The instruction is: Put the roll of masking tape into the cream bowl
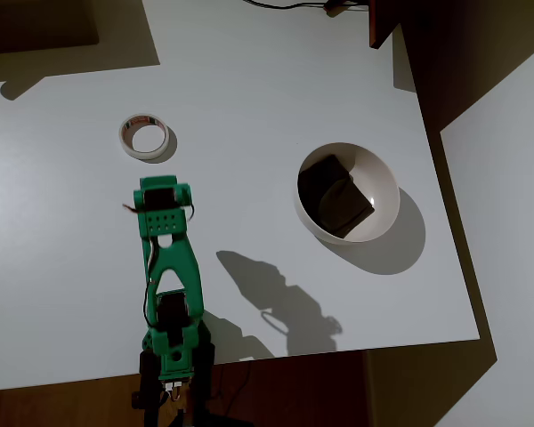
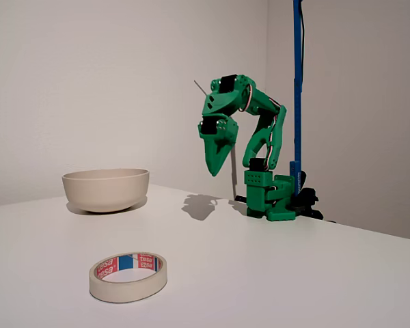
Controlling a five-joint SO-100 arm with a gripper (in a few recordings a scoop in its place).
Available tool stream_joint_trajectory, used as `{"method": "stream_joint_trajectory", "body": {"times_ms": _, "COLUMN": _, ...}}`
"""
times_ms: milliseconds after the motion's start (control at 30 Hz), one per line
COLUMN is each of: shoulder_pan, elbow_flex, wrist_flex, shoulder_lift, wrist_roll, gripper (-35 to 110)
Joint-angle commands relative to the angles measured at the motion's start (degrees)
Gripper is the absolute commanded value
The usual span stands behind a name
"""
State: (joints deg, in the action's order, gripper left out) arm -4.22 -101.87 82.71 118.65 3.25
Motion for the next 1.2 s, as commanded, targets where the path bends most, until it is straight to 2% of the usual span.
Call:
{"method": "stream_joint_trajectory", "body": {"times_ms": 0, "shoulder_pan": 0.6, "elbow_flex": 20.1, "wrist_flex": 4.6, "shoulder_lift": -10.7, "wrist_roll": -0.3, "gripper": -8}}
{"method": "stream_joint_trajectory", "body": {"times_ms": 567, "shoulder_pan": 1.8, "elbow_flex": 71.7, "wrist_flex": 14.7, "shoulder_lift": -55.1, "wrist_roll": -1.2, "gripper": -8}}
{"method": "stream_joint_trajectory", "body": {"times_ms": 633, "shoulder_pan": 1.9, "elbow_flex": 74.4, "wrist_flex": 14.1, "shoulder_lift": -58.0, "wrist_roll": -1.0, "gripper": -8}}
{"method": "stream_joint_trajectory", "body": {"times_ms": 767, "shoulder_pan": 2.4, "elbow_flex": 76.6, "wrist_flex": 11.6, "shoulder_lift": -61.3, "wrist_roll": 0.7, "gripper": 10}}
{"method": "stream_joint_trajectory", "body": {"times_ms": 1167, "shoulder_pan": 0.1, "elbow_flex": 79.0, "wrist_flex": 9.0, "shoulder_lift": -68.4, "wrist_roll": -0.7, "gripper": 18}}
